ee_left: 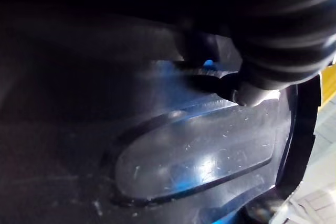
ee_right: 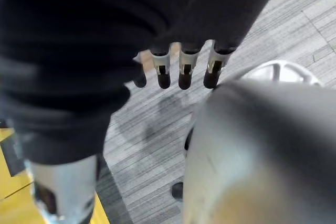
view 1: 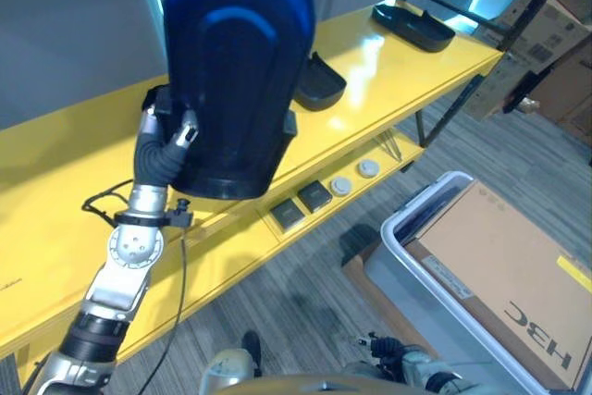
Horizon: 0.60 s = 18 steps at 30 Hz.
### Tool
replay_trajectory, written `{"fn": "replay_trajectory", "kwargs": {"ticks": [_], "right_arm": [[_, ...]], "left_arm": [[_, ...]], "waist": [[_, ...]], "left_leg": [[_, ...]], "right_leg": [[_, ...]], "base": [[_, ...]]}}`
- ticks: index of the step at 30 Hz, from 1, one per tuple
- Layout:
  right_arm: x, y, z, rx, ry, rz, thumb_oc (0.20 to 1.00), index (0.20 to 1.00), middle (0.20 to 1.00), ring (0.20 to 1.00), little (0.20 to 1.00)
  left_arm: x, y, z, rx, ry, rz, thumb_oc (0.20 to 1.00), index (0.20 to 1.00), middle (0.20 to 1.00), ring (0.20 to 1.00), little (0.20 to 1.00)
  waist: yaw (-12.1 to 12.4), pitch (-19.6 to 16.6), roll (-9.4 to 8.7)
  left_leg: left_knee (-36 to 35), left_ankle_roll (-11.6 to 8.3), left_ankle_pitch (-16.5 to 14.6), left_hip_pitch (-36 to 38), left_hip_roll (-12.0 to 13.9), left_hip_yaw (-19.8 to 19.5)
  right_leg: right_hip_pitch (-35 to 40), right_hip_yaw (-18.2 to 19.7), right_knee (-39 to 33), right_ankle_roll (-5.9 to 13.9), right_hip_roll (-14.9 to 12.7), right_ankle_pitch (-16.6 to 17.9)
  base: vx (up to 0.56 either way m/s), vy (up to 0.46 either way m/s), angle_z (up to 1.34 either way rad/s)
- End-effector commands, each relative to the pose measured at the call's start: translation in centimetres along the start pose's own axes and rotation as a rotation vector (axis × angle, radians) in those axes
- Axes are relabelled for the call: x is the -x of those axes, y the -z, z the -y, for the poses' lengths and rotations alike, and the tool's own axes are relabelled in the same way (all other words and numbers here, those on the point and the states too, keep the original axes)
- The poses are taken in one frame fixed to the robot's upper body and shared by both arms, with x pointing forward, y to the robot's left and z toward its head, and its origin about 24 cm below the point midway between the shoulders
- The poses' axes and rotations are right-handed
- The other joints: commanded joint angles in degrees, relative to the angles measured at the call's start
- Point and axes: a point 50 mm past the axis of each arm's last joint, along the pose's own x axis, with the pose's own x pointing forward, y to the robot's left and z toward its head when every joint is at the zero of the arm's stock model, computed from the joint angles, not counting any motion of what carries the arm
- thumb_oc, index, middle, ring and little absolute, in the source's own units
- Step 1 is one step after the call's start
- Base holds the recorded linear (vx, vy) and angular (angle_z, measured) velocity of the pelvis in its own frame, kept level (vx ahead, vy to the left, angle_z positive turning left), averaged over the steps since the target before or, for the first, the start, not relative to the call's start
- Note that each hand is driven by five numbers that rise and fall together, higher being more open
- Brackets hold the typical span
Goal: Move parts from the plastic box to the shelf.
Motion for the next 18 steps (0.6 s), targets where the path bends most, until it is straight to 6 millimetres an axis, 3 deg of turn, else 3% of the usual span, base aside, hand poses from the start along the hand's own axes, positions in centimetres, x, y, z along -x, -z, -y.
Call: {"fn": "replay_trajectory", "kwargs": {"ticks": [1, 2, 5, 7, 11, 15, 18], "right_arm": [[0.2, 2.4, 0.3, -0.018, 0.034, -0.094, 1.000, 1.000, 1.000, 1.000, 1.000], [0.3, 2.8, 0.3, -0.034, 0.034, -0.107, 1.000, 1.000, 1.000, 1.000, 1.000], [0.3, 3.1, 0.4, -0.009, 0.019, -0.142, 1.000, 1.000, 1.000, 1.000, 1.000], [0.4, 3.6, 0.3, 0.060, -0.019, -0.164, 1.000, 1.000, 1.000, 1.000, 1.000], [0.6, 4.9, 0.0, 0.151, -0.019, -0.226, 1.000, 1.000, 1.000, 1.000, 1.000], [1.2, 6.6, 0.8, 0.076, 0.009, -0.313, 1.000, 1.000, 1.000, 1.000, 1.000], [1.4, 6.9, 1.6, 0.118, 0.013, -0.326, 1.000, 1.000, 1.000, 1.000, 1.000]], "left_arm": [[-1.6, -3.5, 1.6, 0.173, 0.008, 0.240, 0.200, 0.200, 0.200, 0.200, 0.200], [-1.8, -3.6, 1.9, 0.196, -0.007, 0.244, 0.200, 0.200, 0.200, 0.200, 0.200], [-2.2, -3.8, 2.2, 0.193, -0.049, 0.223, 0.200, 0.200, 0.200, 0.200, 0.200], [-2.2, -3.4, 1.6, 0.210, -0.086, 0.178, 0.200, 0.200, 0.200, 0.200, 0.200], [-1.7, -2.7, 0.6, 0.183, -0.124, 0.123, 0.200, 0.200, 0.200, 0.200, 0.200], [-0.9, -2.4, 0.2, 0.157, -0.117, 0.098, 0.200, 0.200, 0.200, 0.200, 0.200], [-0.6, -2.3, -0.2, 0.144, -0.135, 0.085, 0.200, 0.200, 0.200, 0.200, 0.200]], "waist": [[-2.5, -3.1, -0.20], [-3.4, -4.0, -0.33], [-3.5, -5.7, -1.35], [-3.0, -5.9, -1.70], [-2.1, -5.2, -1.86], [-2.2, -4.8, -1.22], [-2.1, -4.3, -0.84]], "left_leg": [[-0.8, -0.80, -5.4, 3.8, -3.0, -4.4], [-1.0, -0.74, -4.8, 3.1, -3.5, -7.2], [-0.4, -1.17, -4.2, 1.2, -4.5, -9.8], [0.6, -1.43, -4.1, 0.0, -4.6, -10.3], [1.7, -1.65, -4.0, -1.0, -4.7, -9.8], [0.7, -3.05, -3.6, -0.1, -2.0, -5.4], [0.3, -4.72, -2.4, 0.2, 1.0, -3.2]], "right_leg": [[-0.3, 8.4, -8.7, -0.36, 6.8, 1.9], [0.3, 12.5, -11.0, -0.73, 8.1, 2.2], [1.7, 15.8, -14.9, -1.79, 10.0, 2.8], [1.7, 16.0, -15.1, -2.20, 10.6, 2.7], [2.7, 14.5, -15.9, -2.65, 10.7, 2.3], [3.7, 11.0, -15.1, -2.37, 9.7, 1.1], [4.2, 8.9, -14.1, -2.35, 8.4, 0.4]], "base": [[0.13, -0.210, 1.47], [0.11, -0.148, 1.62], [0.11, -0.209, 1.25], [0.07, -0.235, 0.61], [0.06, -0.088, 0.18], [0.05, 0.077, 0.43], [0.02, 0.189, 0.98]]}}
